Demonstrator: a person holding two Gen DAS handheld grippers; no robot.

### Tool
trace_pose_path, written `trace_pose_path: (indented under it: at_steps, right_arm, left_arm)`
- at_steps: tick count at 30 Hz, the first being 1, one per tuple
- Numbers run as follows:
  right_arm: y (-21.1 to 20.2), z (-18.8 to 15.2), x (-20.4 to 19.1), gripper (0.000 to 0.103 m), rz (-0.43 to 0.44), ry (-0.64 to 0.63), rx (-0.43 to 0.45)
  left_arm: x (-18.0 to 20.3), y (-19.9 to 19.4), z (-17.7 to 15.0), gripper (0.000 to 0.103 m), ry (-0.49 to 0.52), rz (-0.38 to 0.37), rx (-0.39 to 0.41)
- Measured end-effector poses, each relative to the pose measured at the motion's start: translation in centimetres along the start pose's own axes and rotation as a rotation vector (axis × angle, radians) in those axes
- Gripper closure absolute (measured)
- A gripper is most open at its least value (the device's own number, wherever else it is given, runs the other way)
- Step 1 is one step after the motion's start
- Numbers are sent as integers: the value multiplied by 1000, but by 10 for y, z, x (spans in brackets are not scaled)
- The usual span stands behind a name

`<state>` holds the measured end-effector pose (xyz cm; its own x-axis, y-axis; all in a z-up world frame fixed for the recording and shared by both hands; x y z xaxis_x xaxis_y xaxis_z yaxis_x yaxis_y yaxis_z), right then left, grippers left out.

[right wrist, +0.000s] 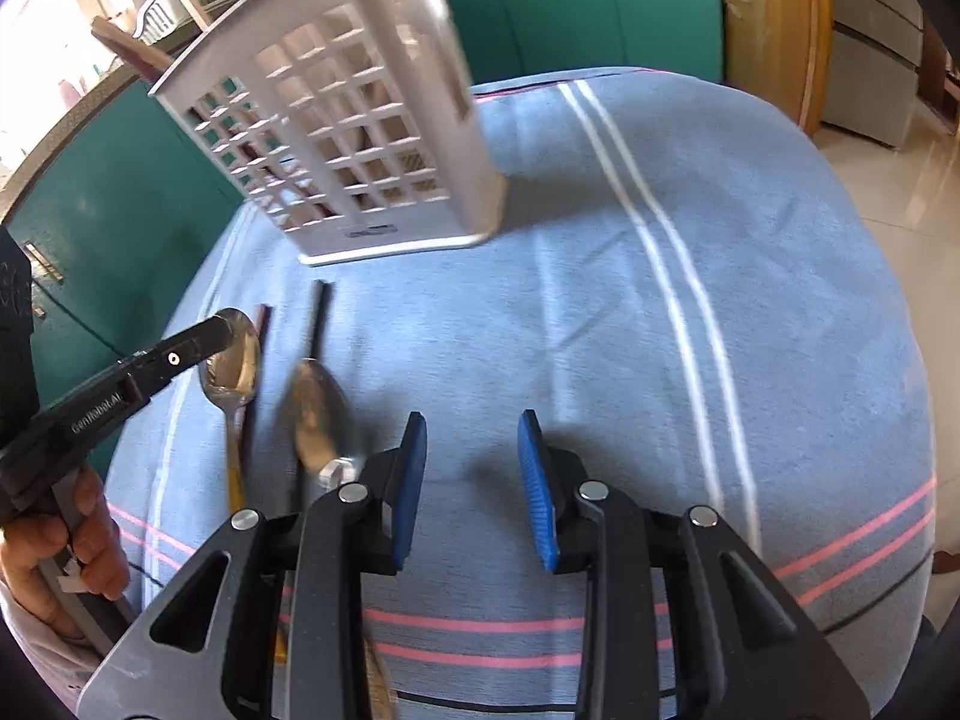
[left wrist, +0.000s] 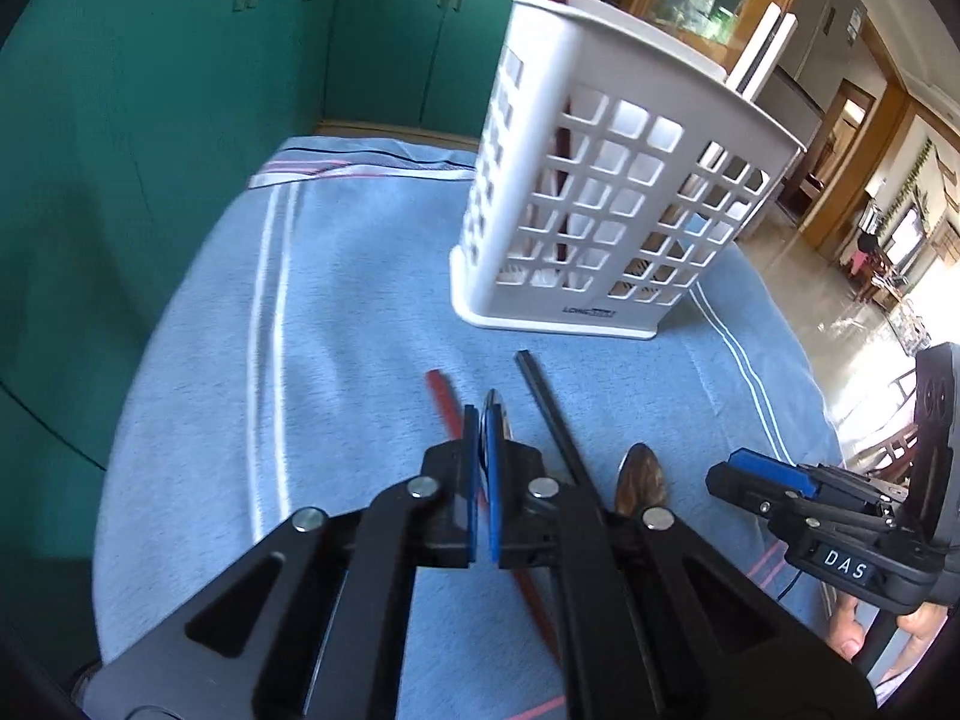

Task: Organize utensils
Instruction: 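Close the left tool on the gold-handled spoon while the right tool reaches a silver spoon, then close the right tool on the silver spoon beside the holder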

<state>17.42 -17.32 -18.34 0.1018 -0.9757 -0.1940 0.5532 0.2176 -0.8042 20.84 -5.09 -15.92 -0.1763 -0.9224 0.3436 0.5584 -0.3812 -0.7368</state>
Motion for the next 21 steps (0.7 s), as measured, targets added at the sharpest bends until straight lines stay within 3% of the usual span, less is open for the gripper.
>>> trace_pose_path:
  at_steps: [5, 8, 11, 15, 21]
  right_arm:
    - [15, 15, -31, 71, 85, -89, -16]
    - [27, 20, -39, 63, 112, -111, -40]
    - [35, 21, -45, 62, 142, -113, -58]
    - [29, 19, -44, 97, 153, -108, -48]
    - [2, 12, -19, 102, 85, -72, -7]
  left_arm:
    - [-8, -10, -3, 101, -4, -4, 3]
    - [-14, -9, -2, 101, -12, 0, 1]
    - [-17, -9, -4, 101, -17, 1, -1]
    - [-17, -10, -4, 101, -17, 0, 1]
    - [-15, -9, -5, 101, -14, 5, 5]
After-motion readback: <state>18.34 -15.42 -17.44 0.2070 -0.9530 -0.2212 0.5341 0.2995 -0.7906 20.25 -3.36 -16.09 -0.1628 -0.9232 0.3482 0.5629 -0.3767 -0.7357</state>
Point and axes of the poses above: each gripper's, at about its wrist camera, not at the fingertips, and y roughly the way its jaws point, x to its right, z to its top, the point moved 10 cm from there along y, roughly the way its jaws point, and after that the axes turned 10 degrees about -y, right-handed, at the moved point
